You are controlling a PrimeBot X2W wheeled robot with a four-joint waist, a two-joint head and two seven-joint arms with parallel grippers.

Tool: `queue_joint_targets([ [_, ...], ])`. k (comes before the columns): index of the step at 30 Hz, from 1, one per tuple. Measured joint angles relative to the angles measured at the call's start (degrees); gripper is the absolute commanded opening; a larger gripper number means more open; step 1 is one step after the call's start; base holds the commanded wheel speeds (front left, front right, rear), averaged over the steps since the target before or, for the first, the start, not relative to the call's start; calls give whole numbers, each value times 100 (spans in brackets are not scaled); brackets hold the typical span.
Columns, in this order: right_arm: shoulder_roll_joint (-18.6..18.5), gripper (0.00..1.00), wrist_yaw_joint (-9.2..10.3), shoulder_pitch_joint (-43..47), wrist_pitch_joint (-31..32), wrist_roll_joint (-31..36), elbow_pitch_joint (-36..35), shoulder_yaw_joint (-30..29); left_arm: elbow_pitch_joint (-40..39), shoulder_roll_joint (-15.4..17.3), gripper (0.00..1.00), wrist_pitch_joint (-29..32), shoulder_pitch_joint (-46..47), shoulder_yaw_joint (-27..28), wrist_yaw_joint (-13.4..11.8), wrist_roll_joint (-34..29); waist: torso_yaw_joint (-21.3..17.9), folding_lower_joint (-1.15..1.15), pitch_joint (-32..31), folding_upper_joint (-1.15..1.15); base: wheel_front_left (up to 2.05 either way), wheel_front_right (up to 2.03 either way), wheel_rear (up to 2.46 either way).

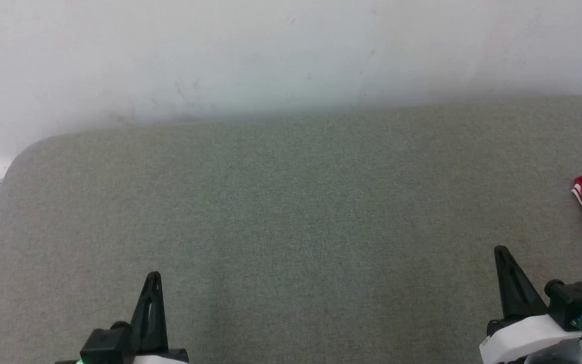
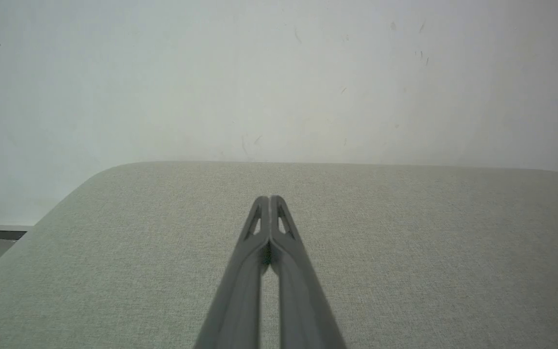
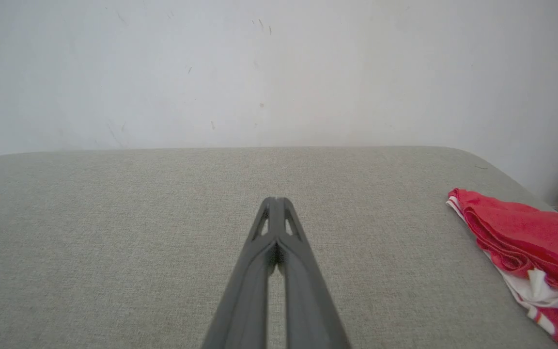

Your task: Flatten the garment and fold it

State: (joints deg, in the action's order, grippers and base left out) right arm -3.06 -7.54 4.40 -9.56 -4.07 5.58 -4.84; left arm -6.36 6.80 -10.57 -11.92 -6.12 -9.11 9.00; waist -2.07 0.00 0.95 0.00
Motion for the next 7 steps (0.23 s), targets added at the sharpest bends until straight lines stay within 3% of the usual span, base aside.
queue_joint_targets([
  [7,0,0,0,-49,67,10,-45,41,40,-35,0,75,70,41,66,-55,16,0,-8,0,0,0,0],
])
